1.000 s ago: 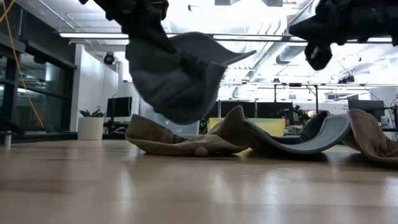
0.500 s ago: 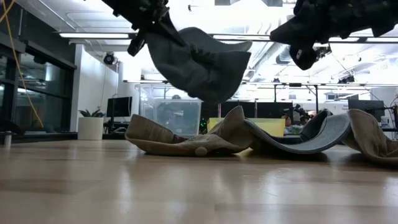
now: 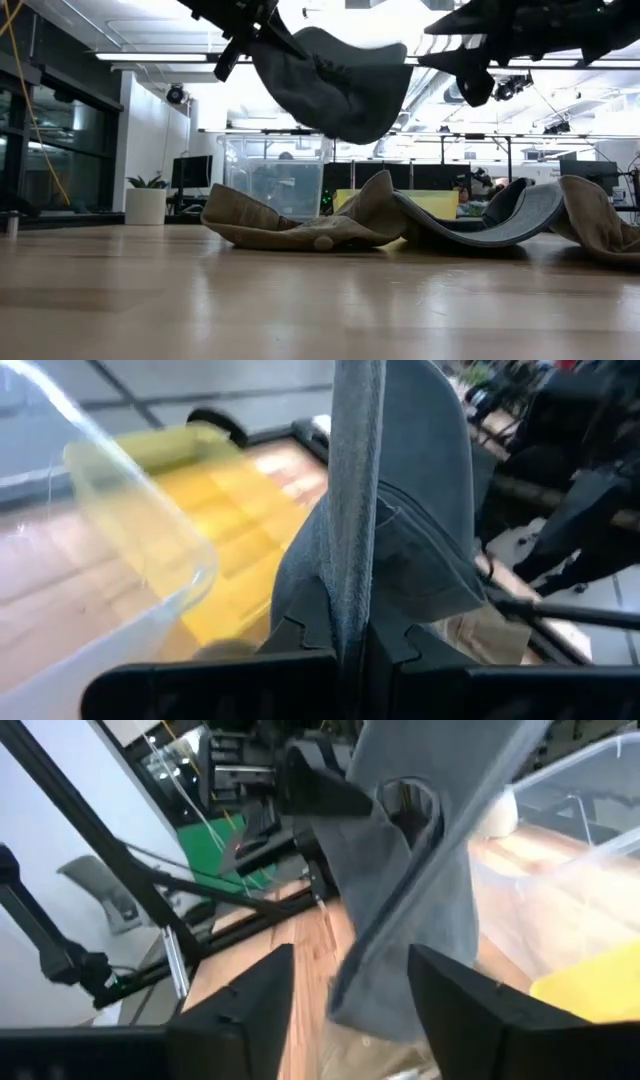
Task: Pick & Place hat
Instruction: Put the bottom black cap into the transparent bin
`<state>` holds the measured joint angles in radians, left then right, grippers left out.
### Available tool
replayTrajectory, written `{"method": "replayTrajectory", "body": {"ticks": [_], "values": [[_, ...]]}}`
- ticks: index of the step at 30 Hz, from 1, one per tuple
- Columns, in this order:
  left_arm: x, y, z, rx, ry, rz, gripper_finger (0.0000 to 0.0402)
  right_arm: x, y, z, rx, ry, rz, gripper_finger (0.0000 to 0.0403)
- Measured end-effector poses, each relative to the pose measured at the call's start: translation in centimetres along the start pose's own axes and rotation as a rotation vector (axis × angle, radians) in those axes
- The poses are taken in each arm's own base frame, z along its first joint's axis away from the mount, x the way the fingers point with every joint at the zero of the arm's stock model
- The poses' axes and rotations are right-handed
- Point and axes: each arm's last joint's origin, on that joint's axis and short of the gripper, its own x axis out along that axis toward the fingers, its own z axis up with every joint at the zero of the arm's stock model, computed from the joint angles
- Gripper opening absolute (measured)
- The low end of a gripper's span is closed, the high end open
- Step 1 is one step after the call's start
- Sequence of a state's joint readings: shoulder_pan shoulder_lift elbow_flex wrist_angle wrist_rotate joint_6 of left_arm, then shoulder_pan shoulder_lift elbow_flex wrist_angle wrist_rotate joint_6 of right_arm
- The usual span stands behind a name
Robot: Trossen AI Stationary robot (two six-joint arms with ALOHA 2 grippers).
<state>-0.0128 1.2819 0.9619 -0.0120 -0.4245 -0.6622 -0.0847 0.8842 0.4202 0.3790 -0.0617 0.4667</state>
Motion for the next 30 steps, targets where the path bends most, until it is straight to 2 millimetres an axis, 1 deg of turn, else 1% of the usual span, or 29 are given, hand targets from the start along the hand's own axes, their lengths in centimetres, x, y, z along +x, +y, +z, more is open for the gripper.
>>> {"method": "replayTrajectory", "body": {"ticks": [3,6,10,16,22,26,30], "values": [[0.0,-0.2,0.4,0.01,-0.047,-0.009,0.0,0.3,-0.2,-0.3,0.001,0.02,-0.004,0.0228],[0.0,-0.2,0.5,0.016,-0.072,0.005,0.0,0.6,-0.3,-0.4,-0.012,0.018,-0.015,0.0243],[0.0,-0.3,0.7,0.02,-0.092,0.013,0.0,1.1,-0.5,-0.3,-0.04,-0.032,-0.051,0.0249],[0.0,-0.3,0.8,0.02,-0.117,0.029,0.0,1.7,-0.9,-0.6,-0.062,-0.035,-0.086,0.025],[-0.1,-0.4,1.1,0.01,-0.141,0.015,0.0,3.0,-0.4,0.6,-0.113,-0.038,-0.078,0.025],[-0.1,-0.6,1.3,0.015,-0.163,0.002,0.0,4.3,-0.2,1.3,-0.185,0.008,-0.131,0.025],[-0.1,-0.5,1.3,0.015,-0.165,0.009,0.0,5.5,0.4,2.7,-0.235,-0.01,-0.139,0.025]]}}
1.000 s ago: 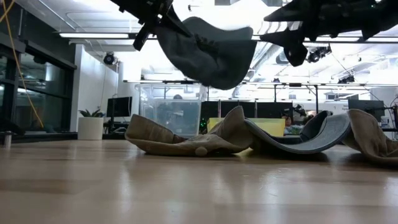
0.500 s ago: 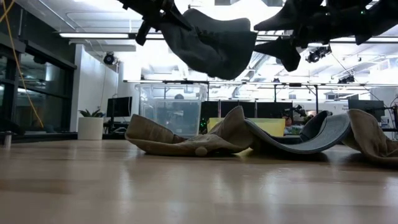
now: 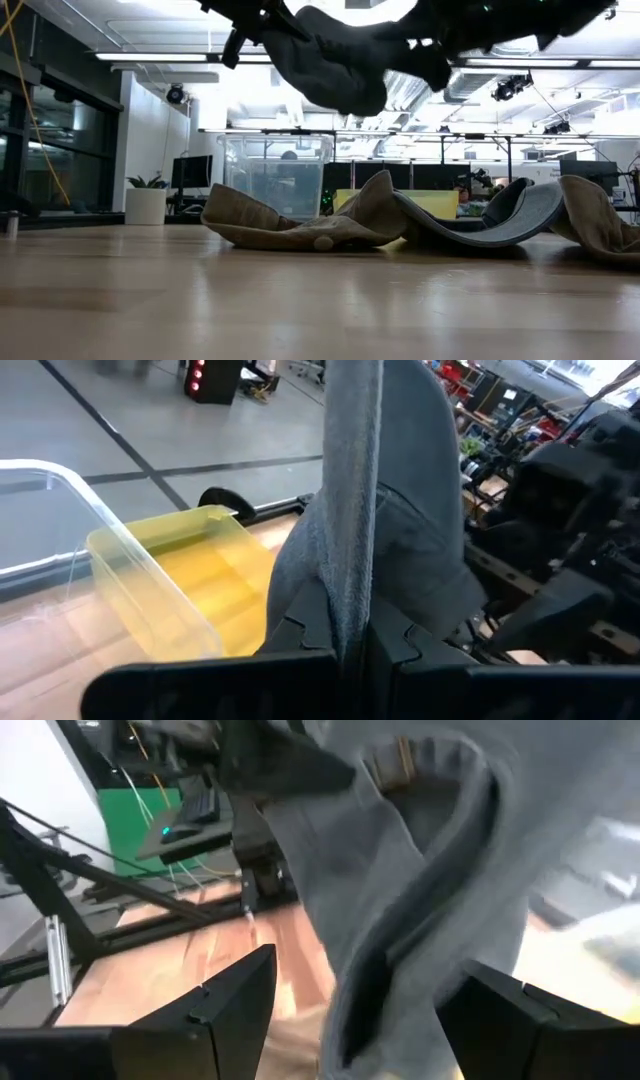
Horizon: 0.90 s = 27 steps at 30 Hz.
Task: Pick & Place hat
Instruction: Put the bottom black cap into the transparent bin
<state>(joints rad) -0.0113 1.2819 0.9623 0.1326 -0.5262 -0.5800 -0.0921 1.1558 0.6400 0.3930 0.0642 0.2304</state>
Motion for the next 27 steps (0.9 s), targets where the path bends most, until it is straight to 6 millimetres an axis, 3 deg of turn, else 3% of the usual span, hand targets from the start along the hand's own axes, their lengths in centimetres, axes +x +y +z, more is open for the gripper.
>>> {"method": "replayTrajectory", "body": {"ticks": [8,17,27], "values": [[0.0,0.0,0.0,0.0,0.0,-0.001,0.0,1.1,0.1,1.4,-0.036,0.082,-0.102,0.0244],[0.1,0.2,0.2,-0.01,-0.002,0.011,0.0,1.1,-0.7,2.7,0.06,0.036,-0.134,0.0212],[0.9,1.2,4.1,-0.023,0.023,0.059,0.0,1.3,-3.1,5.2,0.107,-0.035,-0.179,0.0201]]}}
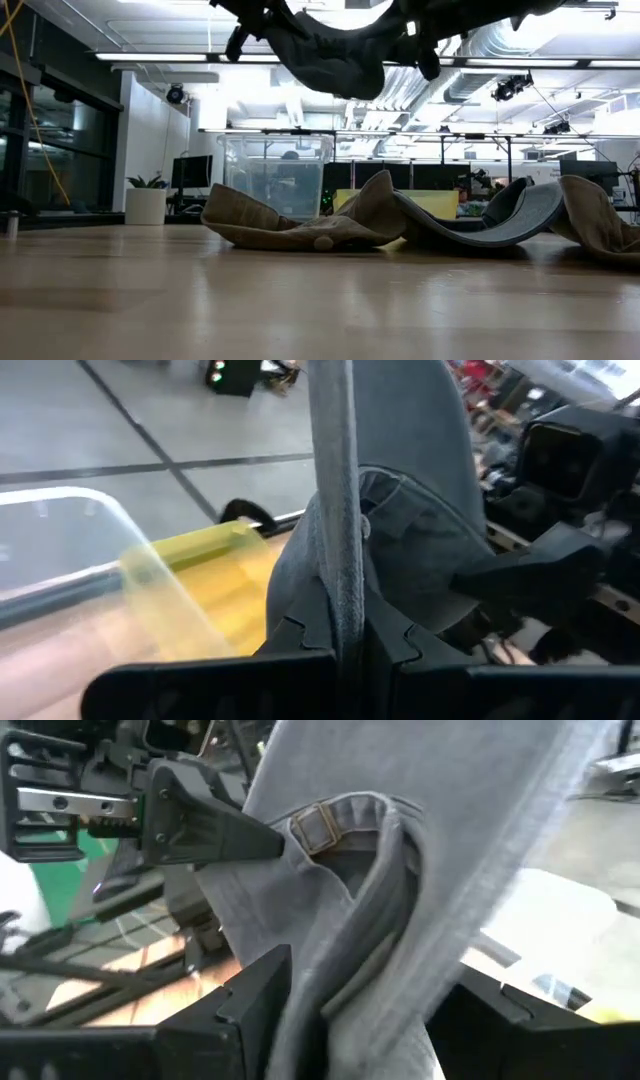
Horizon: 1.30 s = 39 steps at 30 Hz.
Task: Pick & Place hat
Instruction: Put the bottom black cap into the transparent bin
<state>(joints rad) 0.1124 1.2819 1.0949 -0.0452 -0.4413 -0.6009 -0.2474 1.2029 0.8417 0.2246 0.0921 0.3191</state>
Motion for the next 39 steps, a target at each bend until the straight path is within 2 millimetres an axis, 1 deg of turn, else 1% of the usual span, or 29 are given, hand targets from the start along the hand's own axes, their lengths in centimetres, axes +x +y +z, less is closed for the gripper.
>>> {"method": "replayTrajectory", "body": {"ticks": [2,4,10,13,16,21,25,30,34,39], "values": [[0.0,0.4,0.6,0.007,0.015,0.041,0.0,0.6,-0.5,0.4,0.022,0.003,-0.002,0.0201],[0.1,0.9,1.1,0.013,0.028,0.084,0.0,1.7,-0.9,0.8,0.046,0.015,0.008,0.0201],[0.3,2.8,2.8,0.029,0.088,0.193,0.0,6.4,-1.5,1.9,0.069,0.056,0.033,0.0201],[0.3,4.0,3.6,0.03,0.119,0.25,0.0,8.5,-1.9,2.6,0.094,0.083,0.019,0.0201],[0.4,5.5,4.3,0.025,0.149,0.308,0.0,10.2,-2.6,3.1,0.101,0.131,-0.017,0.0201],[0.7,8.3,5.6,-0.011,0.187,0.335,0.0,12.4,-3.9,3.9,0.155,0.196,-0.043,0.0201],[0.9,10.7,6.5,-0.057,0.218,0.352,0.0,14.0,-5.0,3.8,0.221,0.26,-0.055,0.0201],[1.9,12.9,6.7,-0.117,0.262,0.372,0.0,15.3,-6.4,3.5,0.33,0.309,-0.077,0.0201],[2.9,14.2,6.4,-0.149,0.315,0.368,0.0,15.5,-7.3,3.2,0.37,0.329,-0.101,0.0201],[4.0,14.8,5.5,-0.148,0.378,0.361,0.0006,15.3,-7.7,2.7,0.382,0.371,-0.135,0.0201]]}}
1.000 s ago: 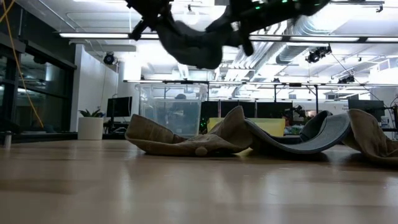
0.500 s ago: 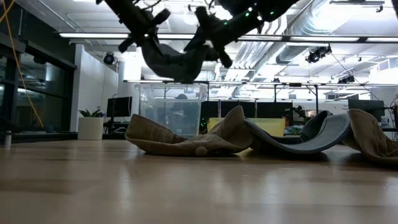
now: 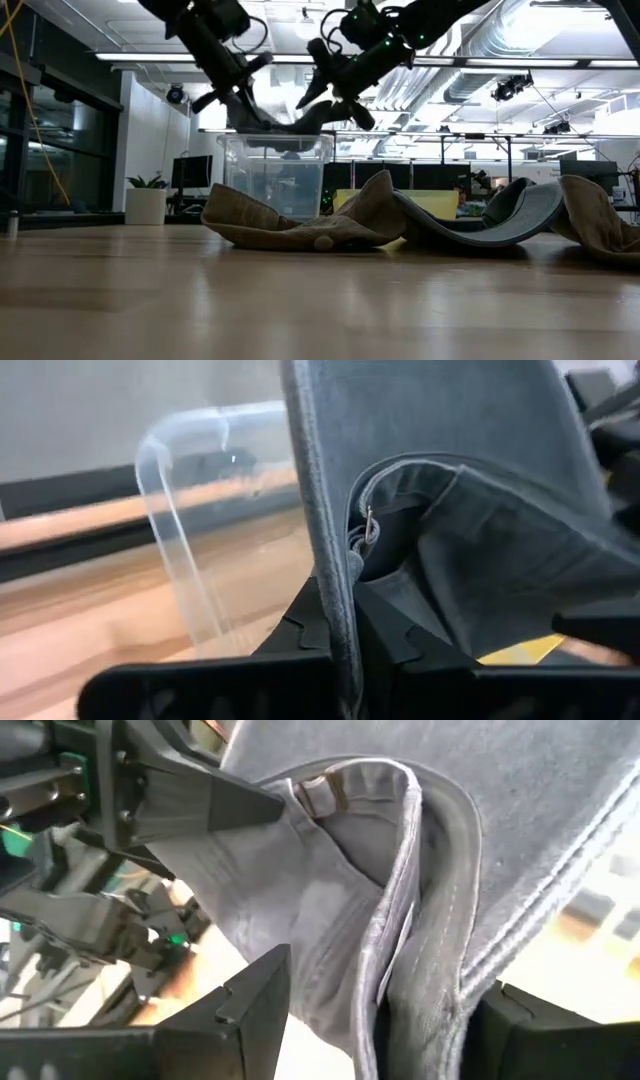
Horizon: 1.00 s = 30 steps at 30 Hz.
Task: Pick & Place hat
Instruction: Put the bottom black cap into the transparent bin, then put the black cap into the transparent bin
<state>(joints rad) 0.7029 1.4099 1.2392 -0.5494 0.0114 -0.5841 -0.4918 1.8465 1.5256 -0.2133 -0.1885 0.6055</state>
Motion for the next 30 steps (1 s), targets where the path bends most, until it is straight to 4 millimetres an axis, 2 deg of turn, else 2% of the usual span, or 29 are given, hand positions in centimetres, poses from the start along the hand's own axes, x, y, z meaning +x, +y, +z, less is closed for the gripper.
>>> {"method": "replayTrajectory", "body": {"ticks": [6,13,21,26,30], "values": [[0.8,0.1,-0.3,0.015,0.029,0.016,0.0041,-0.5,-0.1,0.1,-0.022,0.008,-0.007,0.0213],[0.8,0.1,-0.2,0.058,0.023,0.017,0.0112,-2.5,-1.0,1.4,-0.009,0.017,-0.002,0.0243],[0.8,0.4,-0.4,0.067,0.011,0.1,0.0194,-4.1,-1.5,1.8,-0.036,0.05,-0.028,0.025],[0.5,0.7,-0.5,0.067,0.01,0.145,0.0206,-4.3,-1.2,1.6,-0.065,0.065,-0.024,0.025],[-0.5,0.7,-0.5,0.078,-0.003,0.154,0.0207,-5.0,-1.5,1.5,-0.064,0.11,-0.022,0.025]]}}
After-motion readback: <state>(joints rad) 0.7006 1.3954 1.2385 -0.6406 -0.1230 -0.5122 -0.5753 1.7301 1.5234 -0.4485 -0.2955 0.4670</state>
